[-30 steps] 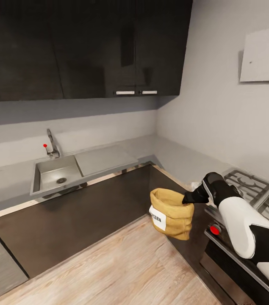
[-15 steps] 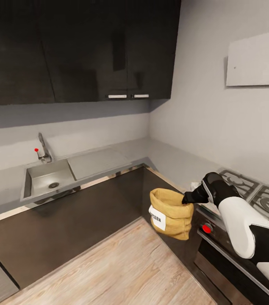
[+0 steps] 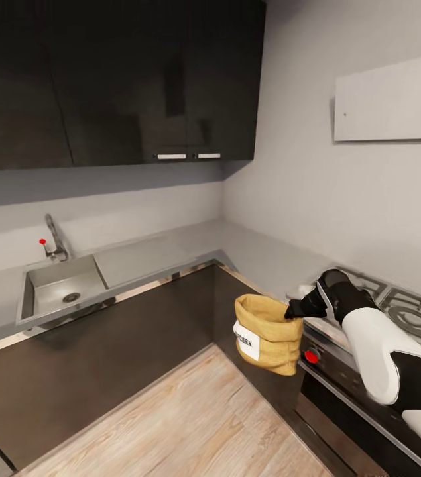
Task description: In the kitchen, take the popcorn bag from the countertop, put it into the microwave, and heat it until the popcorn is cooked so the cooked popcorn ends up inside the bag.
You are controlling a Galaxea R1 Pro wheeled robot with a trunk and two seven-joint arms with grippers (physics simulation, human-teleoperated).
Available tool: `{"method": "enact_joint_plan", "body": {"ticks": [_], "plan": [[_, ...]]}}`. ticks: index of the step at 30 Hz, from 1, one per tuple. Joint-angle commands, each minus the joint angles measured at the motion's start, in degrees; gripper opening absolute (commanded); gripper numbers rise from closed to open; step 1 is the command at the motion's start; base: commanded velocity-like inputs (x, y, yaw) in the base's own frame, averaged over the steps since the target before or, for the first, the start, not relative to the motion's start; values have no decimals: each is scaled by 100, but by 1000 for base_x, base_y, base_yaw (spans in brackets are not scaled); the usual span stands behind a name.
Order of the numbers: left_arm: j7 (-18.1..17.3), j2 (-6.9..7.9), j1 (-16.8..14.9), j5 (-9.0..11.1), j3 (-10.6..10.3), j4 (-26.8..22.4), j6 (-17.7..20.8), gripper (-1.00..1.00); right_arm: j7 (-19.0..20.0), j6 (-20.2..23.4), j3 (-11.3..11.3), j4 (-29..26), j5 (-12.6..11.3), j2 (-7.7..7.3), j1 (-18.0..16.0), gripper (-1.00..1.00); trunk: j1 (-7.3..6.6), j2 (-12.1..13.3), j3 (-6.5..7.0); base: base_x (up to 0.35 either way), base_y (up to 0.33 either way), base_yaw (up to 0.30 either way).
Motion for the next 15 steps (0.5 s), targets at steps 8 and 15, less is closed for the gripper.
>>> {"method": "enact_joint_plan", "body": {"ticks": [8, 15], "plan": [[-7, -1, 0, 20, 18, -2, -12, 100, 39, -461, -66, -8, 41, 4, -5, -100, 1, -6, 60, 0, 0, -134], [-7, -1, 0, 20, 18, -4, -12, 100, 4, -543, -592, -14, 51, -38, -5, -100, 1, -6, 118, 0, 0, -137]]}}
